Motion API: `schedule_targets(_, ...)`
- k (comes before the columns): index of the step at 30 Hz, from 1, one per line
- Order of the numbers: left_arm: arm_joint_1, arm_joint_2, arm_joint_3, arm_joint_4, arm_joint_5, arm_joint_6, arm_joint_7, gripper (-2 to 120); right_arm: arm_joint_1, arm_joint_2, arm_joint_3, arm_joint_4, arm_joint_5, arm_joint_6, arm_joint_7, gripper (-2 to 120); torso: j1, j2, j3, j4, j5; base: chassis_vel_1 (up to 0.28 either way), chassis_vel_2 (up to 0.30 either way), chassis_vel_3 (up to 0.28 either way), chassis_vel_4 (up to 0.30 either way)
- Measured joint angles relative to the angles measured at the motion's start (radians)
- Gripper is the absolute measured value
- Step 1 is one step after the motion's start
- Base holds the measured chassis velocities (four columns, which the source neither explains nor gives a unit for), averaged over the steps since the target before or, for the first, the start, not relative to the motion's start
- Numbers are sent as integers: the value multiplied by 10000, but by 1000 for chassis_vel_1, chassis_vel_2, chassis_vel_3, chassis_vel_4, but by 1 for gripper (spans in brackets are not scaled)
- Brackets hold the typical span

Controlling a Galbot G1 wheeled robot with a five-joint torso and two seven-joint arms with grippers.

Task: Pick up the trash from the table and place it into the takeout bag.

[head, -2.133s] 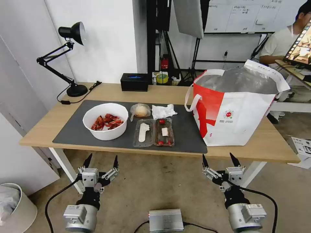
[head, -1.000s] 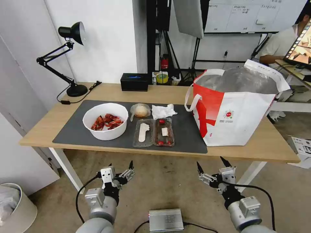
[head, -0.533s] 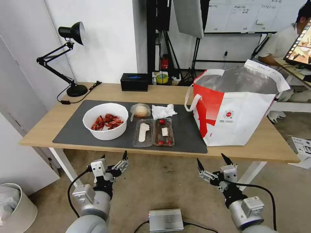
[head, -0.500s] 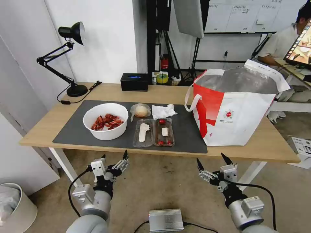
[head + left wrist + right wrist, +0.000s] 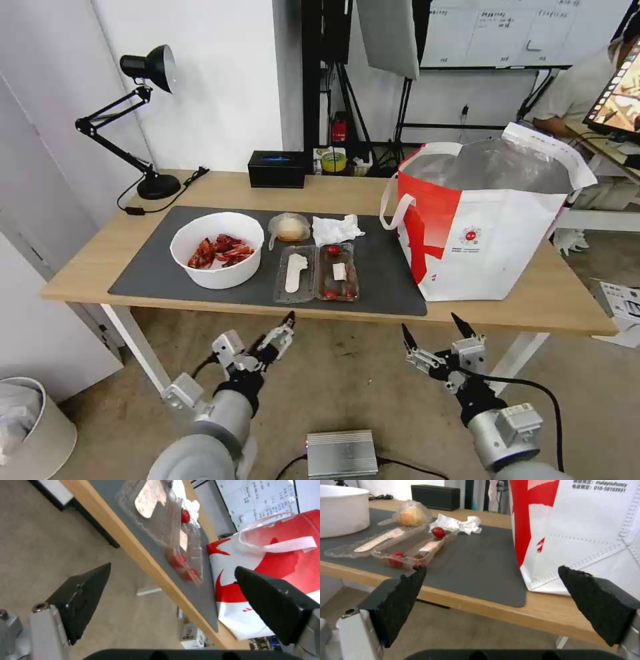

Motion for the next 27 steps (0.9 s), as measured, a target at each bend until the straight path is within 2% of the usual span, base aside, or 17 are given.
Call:
schedule_targets(12,-196,-91,74,86,-577,-77,-109,100,-11,35,-28,-67,-42,40,-21,100,0,0,0,0,0,0,0,0,0)
schedule_targets(27,-397,-260,158,115,-1154,-666,-90,100,-47,127,-156,-67,-226,110,-49,100,0,0,0,0,0,0,0,0,0)
